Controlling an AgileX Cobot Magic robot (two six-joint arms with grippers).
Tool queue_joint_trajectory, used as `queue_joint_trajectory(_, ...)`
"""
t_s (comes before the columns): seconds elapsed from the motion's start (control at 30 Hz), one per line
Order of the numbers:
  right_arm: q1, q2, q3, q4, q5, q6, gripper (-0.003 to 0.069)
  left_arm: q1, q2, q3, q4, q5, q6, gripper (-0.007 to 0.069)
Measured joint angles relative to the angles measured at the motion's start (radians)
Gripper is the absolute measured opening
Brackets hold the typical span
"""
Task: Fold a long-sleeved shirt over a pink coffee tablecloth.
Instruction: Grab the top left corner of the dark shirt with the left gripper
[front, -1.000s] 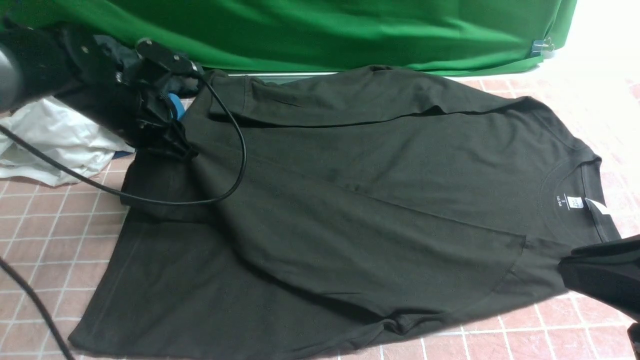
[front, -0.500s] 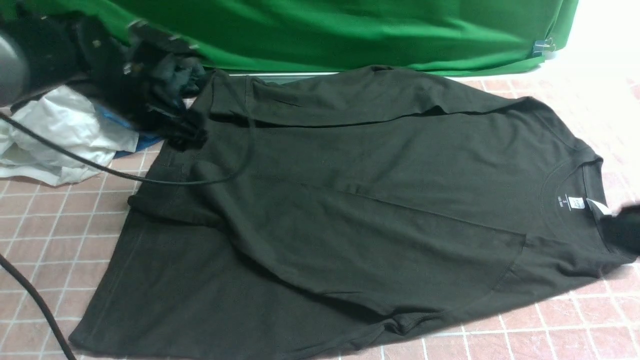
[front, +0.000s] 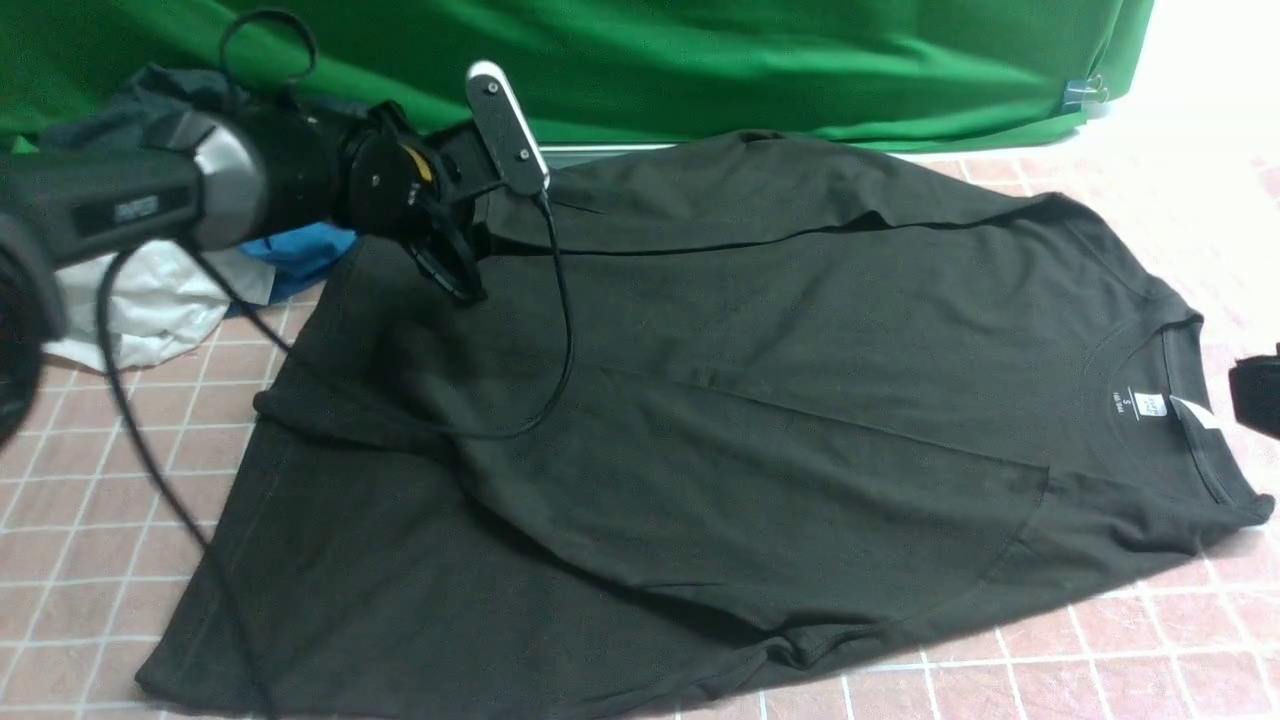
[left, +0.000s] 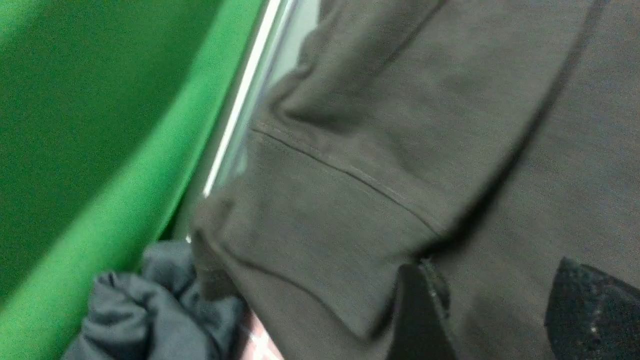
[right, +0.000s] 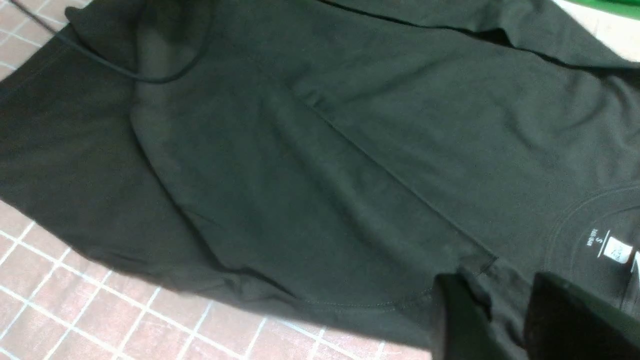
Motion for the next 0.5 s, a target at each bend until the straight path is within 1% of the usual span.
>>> queue_joint_trajectory(0.2, 0.0, 0.0, 0.0, 0.025, 0.0, 0.003, 0.0199, 0.001, 0.106, -0.151, 0.002, 0.056, 0.0, 0.0399)
queue_joint_trajectory(0.37, 0.0, 0.0, 0.0, 0.043, 0.003, 0.006, 0.0199, 0.001, 0.157, -0.195, 0.007, 0.065, 0.0, 0.0398)
queue_joint_trajectory(0.4, 0.0, 0.0, 0.0, 0.044, 0.003, 0.007, 0.0199, 0.001, 0.163, -0.198, 0.014, 0.065, 0.0, 0.0395)
queue_joint_trajectory(0.5, 0.0, 0.0, 0.0, 0.045, 0.004, 0.01, 0.0199, 0.001, 0.183, -0.208, 0.043, 0.058, 0.0, 0.0349)
